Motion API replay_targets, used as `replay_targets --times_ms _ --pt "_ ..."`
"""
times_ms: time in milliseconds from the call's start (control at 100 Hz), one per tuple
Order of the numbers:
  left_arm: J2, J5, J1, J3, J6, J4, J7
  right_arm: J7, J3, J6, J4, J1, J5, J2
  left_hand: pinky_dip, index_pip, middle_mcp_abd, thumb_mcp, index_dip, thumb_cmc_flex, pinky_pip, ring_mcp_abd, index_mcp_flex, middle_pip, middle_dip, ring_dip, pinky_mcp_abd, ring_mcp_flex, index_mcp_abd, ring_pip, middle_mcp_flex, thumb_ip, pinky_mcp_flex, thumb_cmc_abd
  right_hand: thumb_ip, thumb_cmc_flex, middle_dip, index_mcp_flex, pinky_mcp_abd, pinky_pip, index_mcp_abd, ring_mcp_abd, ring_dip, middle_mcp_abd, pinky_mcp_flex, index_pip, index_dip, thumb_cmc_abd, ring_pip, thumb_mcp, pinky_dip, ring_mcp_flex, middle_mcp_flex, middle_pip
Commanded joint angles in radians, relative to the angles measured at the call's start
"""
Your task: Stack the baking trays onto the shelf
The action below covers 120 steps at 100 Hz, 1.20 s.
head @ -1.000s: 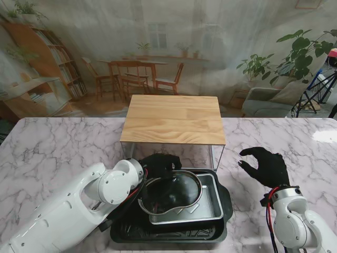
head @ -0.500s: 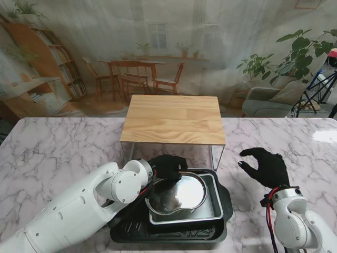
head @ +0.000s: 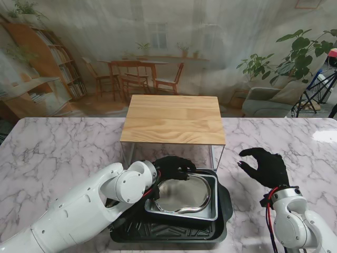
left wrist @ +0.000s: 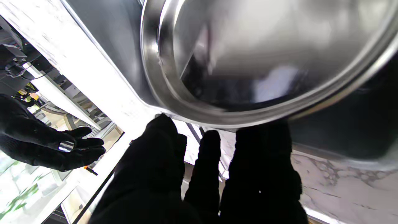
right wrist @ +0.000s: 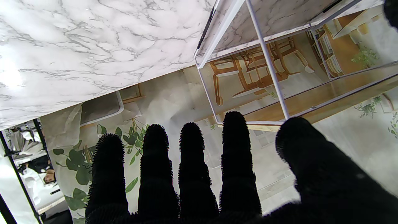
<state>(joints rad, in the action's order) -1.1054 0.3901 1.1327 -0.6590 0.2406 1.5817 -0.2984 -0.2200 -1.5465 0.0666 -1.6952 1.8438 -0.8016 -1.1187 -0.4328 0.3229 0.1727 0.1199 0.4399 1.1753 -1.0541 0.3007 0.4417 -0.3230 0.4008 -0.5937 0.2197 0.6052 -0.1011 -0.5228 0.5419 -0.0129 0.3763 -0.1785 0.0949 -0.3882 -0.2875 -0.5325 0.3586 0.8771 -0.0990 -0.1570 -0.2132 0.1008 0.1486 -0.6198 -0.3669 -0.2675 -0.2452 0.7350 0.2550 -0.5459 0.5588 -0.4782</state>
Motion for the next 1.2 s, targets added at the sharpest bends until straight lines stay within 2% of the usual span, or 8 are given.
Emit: replay_targets --times_ms 0,90,300,530,630,780,940,1190 --pt "0.009 0.006 0.012 -0.014 -0.016 0.018 -0.027 0.001 0.002 -0.001 0.002 0.002 0.002 -0.001 -0.028 -0.038 0.020 -0.044 -0.027 -0.031 0.035 0.044 -0.034 0.041 -0.034 0.028 -0.032 -0.090 0.001 0.063 -0.076 -0.037 -0.071 0.026 -0.023 0.003 0.002 0.019 -0.009 -0.004 0.009 -0.013 -0.013 0.008 -0.002 0.020 -0.016 0.026 0.041 -0.015 0.002 0.000 0.000 -0.018" --pt "0.022 0.019 0.032 -0.043 -0.036 0.045 -0.051 0.000 0.000 0.000 0.002 0.003 0.003 -0.002 -0.032 -0.068 0.030 -0.082 -0.038 -0.093 0.060 0.046 -0.040 0.074 -0.053 0.043 -0.018 -0.151 -0.020 0.095 -0.119 -0.029 -0.132 0.027 -0.023 0.006 0.002 0.020 -0.013 0.004 0.012 -0.014 -0.014 0.011 0.008 0.021 -0.016 0.027 0.038 -0.016 0.006 -0.004 -0.001 -0.019" --pt "0.042 0.063 0.118 -0.140 -0.079 0.116 -0.069 0.000 -0.001 -0.002 -0.003 0.007 0.012 -0.003 -0.039 -0.100 0.000 -0.121 -0.022 -0.152 0.127 0.013 -0.017 0.108 -0.064 0.080 0.041 -0.216 -0.023 0.161 -0.125 -0.016 -0.274 0.093 -0.021 0.021 0.000 0.037 -0.020 0.083 0.033 -0.026 -0.039 0.021 0.040 0.029 -0.012 0.031 -0.001 -0.032 0.047 -0.031 -0.001 -0.023" --pt "0.051 0.084 0.249 -0.285 -0.126 0.198 -0.058 0.000 -0.002 -0.003 -0.006 0.009 0.017 -0.004 -0.053 -0.099 0.024 -0.124 -0.002 -0.143 0.139 0.019 0.008 0.102 -0.051 0.075 0.043 -0.214 -0.053 0.164 -0.089 -0.015 -0.296 0.167 -0.019 0.043 0.001 0.061 -0.016 0.090 0.043 -0.025 -0.043 0.021 0.024 0.043 -0.006 0.041 -0.003 -0.056 0.056 -0.020 -0.004 -0.021" --pt "0.053 0.095 0.320 -0.360 -0.160 0.231 -0.042 0.002 -0.002 -0.004 -0.009 0.011 0.020 -0.004 -0.061 -0.099 0.028 -0.127 0.006 -0.141 0.134 0.021 0.012 0.099 -0.045 0.072 0.034 -0.213 -0.059 0.161 -0.088 -0.015 -0.288 0.175 -0.019 0.052 0.002 0.080 -0.015 0.096 0.046 -0.030 -0.045 0.022 0.037 0.051 -0.003 0.048 -0.006 -0.069 0.060 -0.030 -0.006 -0.019" --pt "0.056 0.106 0.431 -0.482 -0.216 0.271 -0.031 0.020 -0.001 0.000 -0.016 0.012 0.041 -0.004 -0.069 -0.107 0.059 -0.131 0.017 -0.143 0.101 0.038 0.010 0.106 -0.047 0.067 -0.043 -0.200 -0.068 0.143 -0.094 -0.013 -0.223 0.184 -0.017 0.066 0.004 0.117 -0.085 0.157 0.095 -0.060 -0.056 0.074 0.113 0.070 0.011 0.062 -0.032 -0.093 0.081 -0.061 -0.019 -0.015" --pt "0.056 0.130 0.529 -0.603 -0.275 0.299 -0.009 0.030 0.005 -0.011 -0.019 0.015 0.034 -0.002 -0.028 -0.127 0.055 -0.133 0.016 -0.163 0.154 0.032 -0.013 0.161 -0.118 0.158 -0.058 -0.235 -0.071 0.178 -0.148 -0.008 -0.232 0.190 -0.011 0.098 0.005 0.136 -0.059 0.150 0.088 -0.052 -0.055 0.065 0.072 0.074 0.017 0.086 -0.034 -0.122 0.070 -0.033 -0.033 -0.011" --pt "0.037 0.154 0.625 -0.745 -0.329 0.295 0.094 0.013 0.006 -0.012 -0.020 0.025 0.020 -0.003 0.041 -0.140 0.037 -0.133 0.018 -0.175 0.312 0.003 -0.035 0.127 -0.095 0.183 0.035 -0.273 -0.069 0.223 -0.123 -0.009 -0.373 0.205 -0.016 0.083 0.006 0.131 -0.037 0.103 0.066 -0.034 -0.042 0.042 0.024 0.063 0.015 0.092 -0.004 -0.143 0.051 -0.003 -0.037 -0.011"
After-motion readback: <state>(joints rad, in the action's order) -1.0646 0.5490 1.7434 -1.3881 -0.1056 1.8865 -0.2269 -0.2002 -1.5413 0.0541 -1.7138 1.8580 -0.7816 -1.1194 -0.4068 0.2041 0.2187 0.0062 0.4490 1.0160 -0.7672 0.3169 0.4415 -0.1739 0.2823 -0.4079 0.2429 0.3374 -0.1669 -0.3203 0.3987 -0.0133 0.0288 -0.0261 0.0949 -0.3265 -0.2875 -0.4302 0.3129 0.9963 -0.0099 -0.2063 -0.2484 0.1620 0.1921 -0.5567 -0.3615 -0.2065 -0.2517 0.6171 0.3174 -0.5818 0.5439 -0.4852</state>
